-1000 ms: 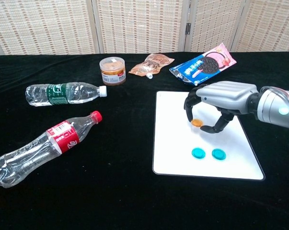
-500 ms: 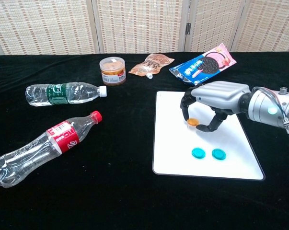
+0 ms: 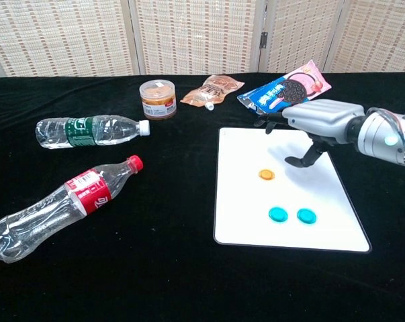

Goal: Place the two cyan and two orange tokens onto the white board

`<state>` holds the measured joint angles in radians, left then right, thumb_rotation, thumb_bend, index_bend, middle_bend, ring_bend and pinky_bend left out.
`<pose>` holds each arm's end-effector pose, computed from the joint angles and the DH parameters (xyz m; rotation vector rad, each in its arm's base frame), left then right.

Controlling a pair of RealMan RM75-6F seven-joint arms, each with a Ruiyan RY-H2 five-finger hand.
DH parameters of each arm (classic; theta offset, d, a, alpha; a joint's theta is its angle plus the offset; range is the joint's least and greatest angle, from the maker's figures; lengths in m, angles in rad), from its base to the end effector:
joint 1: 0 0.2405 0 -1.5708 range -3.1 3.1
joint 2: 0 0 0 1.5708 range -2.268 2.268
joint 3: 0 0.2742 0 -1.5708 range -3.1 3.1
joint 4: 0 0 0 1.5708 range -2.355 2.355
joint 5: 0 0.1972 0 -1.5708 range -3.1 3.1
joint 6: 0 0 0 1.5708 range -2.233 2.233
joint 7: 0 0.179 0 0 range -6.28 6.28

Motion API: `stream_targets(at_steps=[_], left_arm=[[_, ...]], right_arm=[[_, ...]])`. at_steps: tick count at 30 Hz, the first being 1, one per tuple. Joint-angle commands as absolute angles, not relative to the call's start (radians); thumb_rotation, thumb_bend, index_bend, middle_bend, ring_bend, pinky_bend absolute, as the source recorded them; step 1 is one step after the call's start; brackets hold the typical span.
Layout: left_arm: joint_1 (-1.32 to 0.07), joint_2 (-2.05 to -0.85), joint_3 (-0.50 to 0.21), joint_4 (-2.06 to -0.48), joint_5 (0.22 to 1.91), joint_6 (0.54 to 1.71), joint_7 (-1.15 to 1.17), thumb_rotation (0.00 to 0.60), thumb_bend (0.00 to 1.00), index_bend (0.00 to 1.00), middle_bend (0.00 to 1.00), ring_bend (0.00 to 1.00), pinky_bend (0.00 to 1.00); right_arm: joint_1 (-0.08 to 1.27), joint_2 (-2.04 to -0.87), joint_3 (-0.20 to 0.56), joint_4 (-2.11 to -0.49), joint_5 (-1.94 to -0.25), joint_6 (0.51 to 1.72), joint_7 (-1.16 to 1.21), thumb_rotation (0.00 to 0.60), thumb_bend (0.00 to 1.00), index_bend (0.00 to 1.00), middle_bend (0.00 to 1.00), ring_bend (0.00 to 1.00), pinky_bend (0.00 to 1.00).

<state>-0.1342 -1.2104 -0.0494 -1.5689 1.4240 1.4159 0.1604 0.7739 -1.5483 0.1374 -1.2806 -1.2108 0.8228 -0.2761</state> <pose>-0.3292 0.2320 0.1445 -1.4297 -0.8752 -0.7797 -0.1844 -0.4063 -0.0230 1.9865 -0.8247 0.7619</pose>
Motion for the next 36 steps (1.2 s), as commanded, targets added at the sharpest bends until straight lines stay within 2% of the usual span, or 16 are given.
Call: stream_targets(at_steps=[1,4,14,25,36], left_arm=[[-0.137,-1.211,-0.05,-1.57,1.424,1.413,0.164,0.6,0.25,0.08,0.06,0.12,0.0],[-0.139,-1.21,-0.052,-1.574,1.422,1.411,0.169,0.6,0.25,0.08,0.06,0.12,0.0],[-0.143,-1.207,-0.052,-1.589,1.417,1.405,0.189,0.6,0.25,0.08,0.06,0.12,0.0],[-0.146,-1.203,-0.053,-1.599,1.41,1.4,0.2,0.6,0.25,0.08,0.06,0.12,0.0],[-0.145,-1.202,-0.052,-1.596,1.405,1.399,0.195,0.6,0.25,0.08,0.06,0.12,0.0]], right_arm=[[0.765,-1.552,0.167,-1.222,-1.159,0.834,-0.267,0.6,0.46,0.17,0.21,0.08,0.0],[0.768,-1.561,0.193,-1.144,-1.096,0.815,-0.269,0.6,0.46,0.22,0.21,0.08,0.0],[0.814,-1.636,0.24,-0.893,-0.927,0.699,-0.316,0.6,0.46,0.24,0.21,0.08,0.0],[0.857,-1.728,0.258,-0.688,-0.864,0.608,-0.332,0.6,0.46,0.31,0.21,0.07,0.0],[0.883,-1.778,0.274,-0.579,-0.848,0.559,-0.346,0.6,0.46,0.34,0.21,0.07,0.0]])
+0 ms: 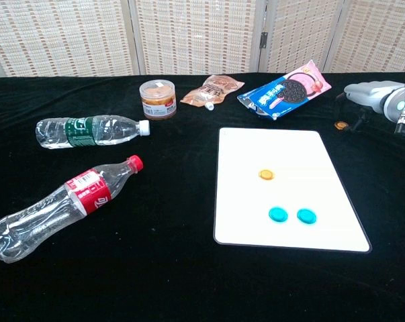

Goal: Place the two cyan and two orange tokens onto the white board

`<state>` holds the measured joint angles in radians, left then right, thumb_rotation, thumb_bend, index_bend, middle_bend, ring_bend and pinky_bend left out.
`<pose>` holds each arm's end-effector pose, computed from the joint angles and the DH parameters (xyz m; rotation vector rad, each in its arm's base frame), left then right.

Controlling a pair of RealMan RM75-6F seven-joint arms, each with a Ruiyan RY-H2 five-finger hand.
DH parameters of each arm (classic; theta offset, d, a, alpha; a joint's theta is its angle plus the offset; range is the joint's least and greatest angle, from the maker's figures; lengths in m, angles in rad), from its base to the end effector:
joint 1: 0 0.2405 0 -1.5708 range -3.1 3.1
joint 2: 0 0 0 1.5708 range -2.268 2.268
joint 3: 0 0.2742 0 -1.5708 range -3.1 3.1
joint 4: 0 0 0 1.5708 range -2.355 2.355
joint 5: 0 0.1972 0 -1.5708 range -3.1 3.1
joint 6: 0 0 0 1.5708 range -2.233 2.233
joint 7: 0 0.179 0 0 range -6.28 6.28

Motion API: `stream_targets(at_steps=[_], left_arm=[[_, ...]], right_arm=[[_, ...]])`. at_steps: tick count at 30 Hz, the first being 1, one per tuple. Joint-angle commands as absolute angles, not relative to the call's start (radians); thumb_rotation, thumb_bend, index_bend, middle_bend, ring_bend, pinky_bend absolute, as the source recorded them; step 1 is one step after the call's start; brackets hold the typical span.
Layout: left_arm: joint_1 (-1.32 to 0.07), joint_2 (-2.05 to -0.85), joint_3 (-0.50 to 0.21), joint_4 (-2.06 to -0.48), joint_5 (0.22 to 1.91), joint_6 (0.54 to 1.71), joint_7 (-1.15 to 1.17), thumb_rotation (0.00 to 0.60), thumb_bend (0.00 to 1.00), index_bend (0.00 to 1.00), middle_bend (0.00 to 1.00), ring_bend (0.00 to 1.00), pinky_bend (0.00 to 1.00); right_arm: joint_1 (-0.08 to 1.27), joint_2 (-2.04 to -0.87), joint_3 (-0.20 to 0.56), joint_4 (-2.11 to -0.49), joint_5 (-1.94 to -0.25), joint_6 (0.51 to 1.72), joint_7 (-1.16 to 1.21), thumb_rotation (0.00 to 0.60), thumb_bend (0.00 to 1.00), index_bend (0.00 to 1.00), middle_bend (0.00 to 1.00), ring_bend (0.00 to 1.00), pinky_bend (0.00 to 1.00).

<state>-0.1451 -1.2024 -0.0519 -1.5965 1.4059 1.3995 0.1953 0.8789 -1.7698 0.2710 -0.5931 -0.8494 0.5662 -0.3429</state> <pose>-0.3256 0.2352 0.1432 -1.4397 -0.8760 -0.7600 -0.2766 -0.5024 0.0069 1.5638 -0.9647 0.4612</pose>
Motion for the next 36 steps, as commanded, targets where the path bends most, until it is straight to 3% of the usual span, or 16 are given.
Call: stream_targets(at_steps=[1,36], left_arm=[[-0.146,-1.203,-0.052,-1.596,1.405,1.398,0.195,0.6,0.25,0.08,0.06,0.12,0.0],[-0.155,-1.213,-0.052,-1.581,1.394,1.382,0.196,0.6,0.25,0.08,0.06,0.12,0.0]], right_arm=[[0.885,-1.781,0.276,-0.569,-0.847,0.554,-0.347,0.6,0.46,0.34,0.21,0.07,0.0],[0.902,-1.853,0.31,-0.431,-0.903,0.502,-0.311,0.6,0.46,0.44,0.25,0.08,0.0]])
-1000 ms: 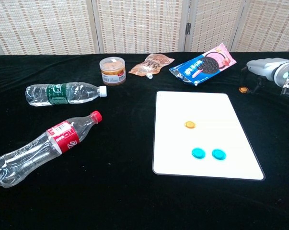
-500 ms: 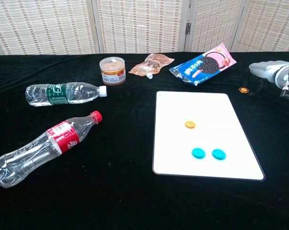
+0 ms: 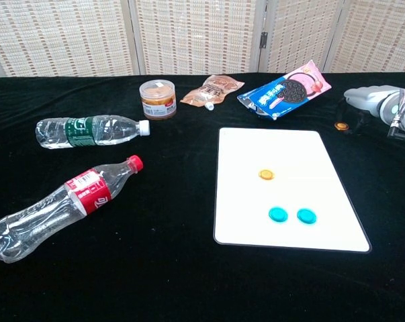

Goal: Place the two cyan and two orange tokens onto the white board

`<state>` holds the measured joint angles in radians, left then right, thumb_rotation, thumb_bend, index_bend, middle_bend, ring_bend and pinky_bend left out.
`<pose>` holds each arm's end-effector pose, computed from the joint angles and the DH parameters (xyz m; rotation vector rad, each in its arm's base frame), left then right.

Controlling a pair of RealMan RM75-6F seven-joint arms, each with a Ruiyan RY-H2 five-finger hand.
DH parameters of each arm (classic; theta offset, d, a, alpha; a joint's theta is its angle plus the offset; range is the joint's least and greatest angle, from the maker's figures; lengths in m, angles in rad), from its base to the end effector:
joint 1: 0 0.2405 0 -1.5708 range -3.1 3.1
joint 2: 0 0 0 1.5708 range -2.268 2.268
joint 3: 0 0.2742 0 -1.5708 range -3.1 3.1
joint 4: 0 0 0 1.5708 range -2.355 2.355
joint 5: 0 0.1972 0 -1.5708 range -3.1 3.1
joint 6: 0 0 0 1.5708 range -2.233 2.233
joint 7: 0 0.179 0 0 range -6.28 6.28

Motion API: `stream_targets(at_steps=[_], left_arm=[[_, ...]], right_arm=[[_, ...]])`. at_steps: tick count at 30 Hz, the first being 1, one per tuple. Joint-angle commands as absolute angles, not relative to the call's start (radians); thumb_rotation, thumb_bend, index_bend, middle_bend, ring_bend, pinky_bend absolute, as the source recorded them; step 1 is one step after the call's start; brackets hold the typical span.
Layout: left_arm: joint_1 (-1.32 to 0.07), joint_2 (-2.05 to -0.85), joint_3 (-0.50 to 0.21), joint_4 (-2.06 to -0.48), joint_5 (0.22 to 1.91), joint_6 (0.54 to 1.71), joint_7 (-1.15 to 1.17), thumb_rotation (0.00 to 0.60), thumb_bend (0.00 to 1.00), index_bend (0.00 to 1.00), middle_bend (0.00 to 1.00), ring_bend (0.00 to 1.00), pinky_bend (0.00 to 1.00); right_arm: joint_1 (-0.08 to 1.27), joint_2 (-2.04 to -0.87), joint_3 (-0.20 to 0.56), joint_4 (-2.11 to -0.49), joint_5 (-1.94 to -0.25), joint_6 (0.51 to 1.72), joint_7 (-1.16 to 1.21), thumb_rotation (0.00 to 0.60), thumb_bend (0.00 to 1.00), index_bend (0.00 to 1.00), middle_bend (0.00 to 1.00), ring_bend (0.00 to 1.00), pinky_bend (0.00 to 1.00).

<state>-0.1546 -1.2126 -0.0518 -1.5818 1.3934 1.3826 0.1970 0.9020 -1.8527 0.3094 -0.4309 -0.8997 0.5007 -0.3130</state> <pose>-0.3285 0.2382 0.1389 -1.4461 -0.8836 -0.7465 -0.2814 -0.5083 -0.0028 1.5491 -0.9687 0.4249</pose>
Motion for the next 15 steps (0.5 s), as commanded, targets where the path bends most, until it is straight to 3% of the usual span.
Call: stream_targets(at_steps=[1,15], left_arm=[[-0.155,-1.213,-0.051,-1.58,1.394,1.382,0.196,0.6,0.25,0.08,0.06,0.12,0.0],[-0.155,-1.217,-0.05,-1.575,1.394,1.382,0.191,0.6,0.25,0.08,0.06,0.12,0.0]], right_arm=[[0.901,-1.853,0.311,-0.431,-0.905,0.503,-0.31,0.6,0.46,0.44,0.25,0.08,0.0],[0.898,-1.854,0.32,-0.432,-0.928,0.507,-0.304,0.6,0.48,0.47,0.26,0.09,0.0]])
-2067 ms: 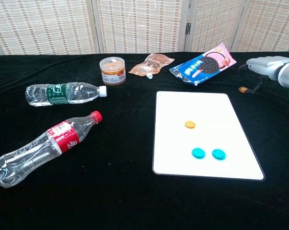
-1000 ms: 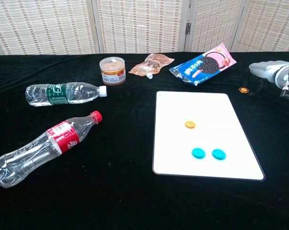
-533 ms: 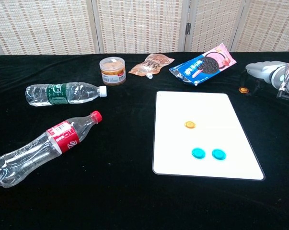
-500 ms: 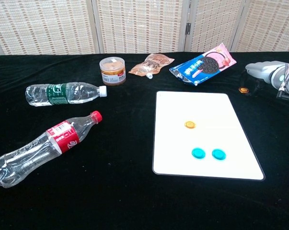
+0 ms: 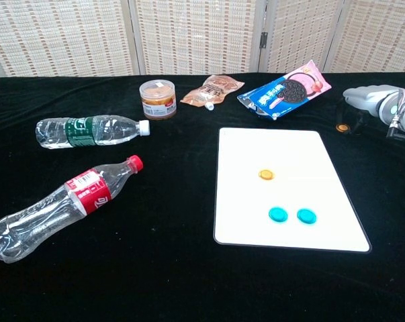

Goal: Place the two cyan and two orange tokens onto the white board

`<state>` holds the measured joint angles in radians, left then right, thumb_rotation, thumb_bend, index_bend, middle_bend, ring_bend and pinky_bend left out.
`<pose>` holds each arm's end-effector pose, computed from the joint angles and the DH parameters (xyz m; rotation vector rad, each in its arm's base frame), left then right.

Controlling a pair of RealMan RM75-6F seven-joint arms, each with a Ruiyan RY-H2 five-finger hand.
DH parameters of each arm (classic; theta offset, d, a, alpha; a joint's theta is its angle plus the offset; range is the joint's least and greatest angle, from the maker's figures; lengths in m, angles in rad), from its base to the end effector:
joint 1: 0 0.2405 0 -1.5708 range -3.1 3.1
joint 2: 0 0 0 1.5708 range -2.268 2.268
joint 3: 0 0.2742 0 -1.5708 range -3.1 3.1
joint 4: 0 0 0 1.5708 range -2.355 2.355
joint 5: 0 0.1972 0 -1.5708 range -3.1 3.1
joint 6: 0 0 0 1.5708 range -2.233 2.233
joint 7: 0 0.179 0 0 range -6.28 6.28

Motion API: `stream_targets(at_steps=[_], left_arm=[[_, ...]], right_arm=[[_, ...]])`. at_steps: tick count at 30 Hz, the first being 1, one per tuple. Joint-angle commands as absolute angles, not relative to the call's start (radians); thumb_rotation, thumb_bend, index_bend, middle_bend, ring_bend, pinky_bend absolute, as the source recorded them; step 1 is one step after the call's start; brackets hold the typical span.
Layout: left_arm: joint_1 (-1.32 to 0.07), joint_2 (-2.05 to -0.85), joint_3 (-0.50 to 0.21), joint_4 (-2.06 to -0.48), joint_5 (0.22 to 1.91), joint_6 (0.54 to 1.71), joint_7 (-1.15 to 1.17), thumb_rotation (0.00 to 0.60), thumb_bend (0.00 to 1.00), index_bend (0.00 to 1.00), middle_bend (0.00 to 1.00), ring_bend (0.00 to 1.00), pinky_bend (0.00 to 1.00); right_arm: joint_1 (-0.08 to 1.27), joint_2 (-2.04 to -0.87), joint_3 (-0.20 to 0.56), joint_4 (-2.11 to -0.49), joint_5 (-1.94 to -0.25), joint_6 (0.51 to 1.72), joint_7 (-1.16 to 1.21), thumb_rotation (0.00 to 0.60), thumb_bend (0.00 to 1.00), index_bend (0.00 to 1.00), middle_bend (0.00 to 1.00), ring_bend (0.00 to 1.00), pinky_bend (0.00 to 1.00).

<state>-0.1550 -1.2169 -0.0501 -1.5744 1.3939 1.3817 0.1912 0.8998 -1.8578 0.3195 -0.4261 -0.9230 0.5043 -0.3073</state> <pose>-0.3296 0.2381 0.1377 -1.4465 -0.8869 -0.7473 -0.2803 -0.5083 -0.0036 1.5526 -0.9595 0.4287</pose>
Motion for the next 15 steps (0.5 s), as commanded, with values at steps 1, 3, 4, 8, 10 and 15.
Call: stream_targets(at_steps=[1,3,4,8,10,15], left_arm=[[-0.155,-1.216,-0.05,-1.575,1.394,1.382,0.191,0.6,0.25,0.08,0.06,0.12,0.0],[-0.154,-1.216,-0.05,-1.575,1.394,1.383,0.19,0.6,0.25,0.08,0.06,0.12,0.0],[-0.154,-1.216,-0.05,-1.575,1.394,1.383,0.19,0.6,0.25,0.08,0.06,0.12,0.0],[-0.154,-1.217,-0.05,-1.575,1.397,1.385,0.189,0.6,0.25,0.08,0.06,0.12,0.0],[-0.154,-1.217,-0.05,-1.576,1.399,1.386,0.188,0.6,0.25,0.08,0.06,0.12,0.0],[-0.155,-1.214,-0.049,-1.583,1.407,1.391,0.189,0.6,0.25,0.08,0.06,0.12,0.0]], right_arm=[[0.897,-1.849,0.319,-0.438,-0.932,0.51,-0.3,0.6,0.48,0.47,0.26,0.09,0.0],[0.89,-1.832,0.316,-0.463,-0.945,0.522,-0.291,0.6,0.48,0.48,0.26,0.09,0.0],[0.886,-1.822,0.314,-0.478,-0.953,0.529,-0.287,0.6,0.48,0.48,0.26,0.09,0.0],[0.855,-1.75,0.302,-0.602,-0.993,0.578,-0.257,0.6,0.48,0.48,0.26,0.09,0.0],[0.835,-1.704,0.292,-0.693,-1.02,0.605,-0.241,0.6,0.48,0.48,0.26,0.09,0.0],[0.769,-1.557,0.246,-1.004,-1.106,0.703,-0.23,0.6,0.48,0.48,0.26,0.1,0.0]])
